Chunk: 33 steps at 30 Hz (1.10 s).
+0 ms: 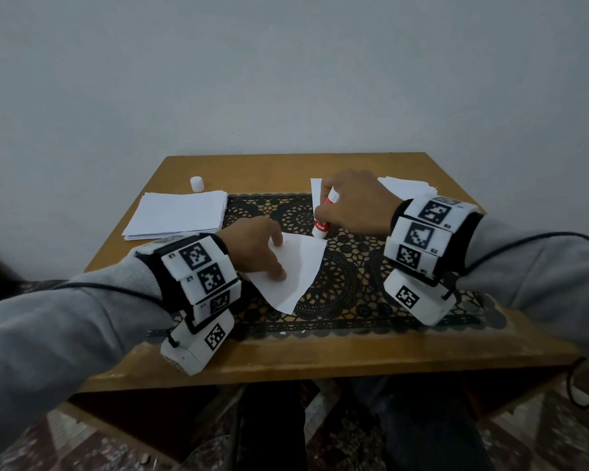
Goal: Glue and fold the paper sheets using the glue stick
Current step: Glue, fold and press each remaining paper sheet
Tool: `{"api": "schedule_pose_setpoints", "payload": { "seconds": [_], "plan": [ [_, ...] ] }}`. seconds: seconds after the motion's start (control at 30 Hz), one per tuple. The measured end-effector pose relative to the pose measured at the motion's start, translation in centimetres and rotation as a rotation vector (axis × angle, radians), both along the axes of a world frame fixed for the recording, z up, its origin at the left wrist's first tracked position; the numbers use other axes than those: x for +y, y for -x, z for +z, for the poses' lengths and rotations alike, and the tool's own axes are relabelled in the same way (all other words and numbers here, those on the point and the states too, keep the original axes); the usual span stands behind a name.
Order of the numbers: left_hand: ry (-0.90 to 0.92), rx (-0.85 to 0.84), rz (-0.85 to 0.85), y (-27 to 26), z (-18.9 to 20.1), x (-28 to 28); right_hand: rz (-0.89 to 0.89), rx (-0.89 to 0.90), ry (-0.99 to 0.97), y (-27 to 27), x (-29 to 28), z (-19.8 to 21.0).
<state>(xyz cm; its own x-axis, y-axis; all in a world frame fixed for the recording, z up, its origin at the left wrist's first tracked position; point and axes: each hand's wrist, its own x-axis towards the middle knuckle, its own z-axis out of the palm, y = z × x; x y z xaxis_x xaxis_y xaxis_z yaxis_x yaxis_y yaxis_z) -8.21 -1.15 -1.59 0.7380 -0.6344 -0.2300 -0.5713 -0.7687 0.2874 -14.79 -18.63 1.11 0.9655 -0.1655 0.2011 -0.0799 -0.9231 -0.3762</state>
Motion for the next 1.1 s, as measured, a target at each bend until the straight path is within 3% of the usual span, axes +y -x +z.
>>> {"api": "schedule_pose_setpoints", "payload": {
  "seconds": [0.47, 1.1],
  "plan": [
    [-0.051, 0.061, -0.121, -0.1, 0.7, 0.2, 0.012, 0.113, 0.042, -1.5, 0.7, -1.9],
    [0.015, 0.088, -0.117, 0.3, 0.5, 0.4, 0.232, 0.143, -0.032, 2.8, 4.5, -1.1]
  ]
}}
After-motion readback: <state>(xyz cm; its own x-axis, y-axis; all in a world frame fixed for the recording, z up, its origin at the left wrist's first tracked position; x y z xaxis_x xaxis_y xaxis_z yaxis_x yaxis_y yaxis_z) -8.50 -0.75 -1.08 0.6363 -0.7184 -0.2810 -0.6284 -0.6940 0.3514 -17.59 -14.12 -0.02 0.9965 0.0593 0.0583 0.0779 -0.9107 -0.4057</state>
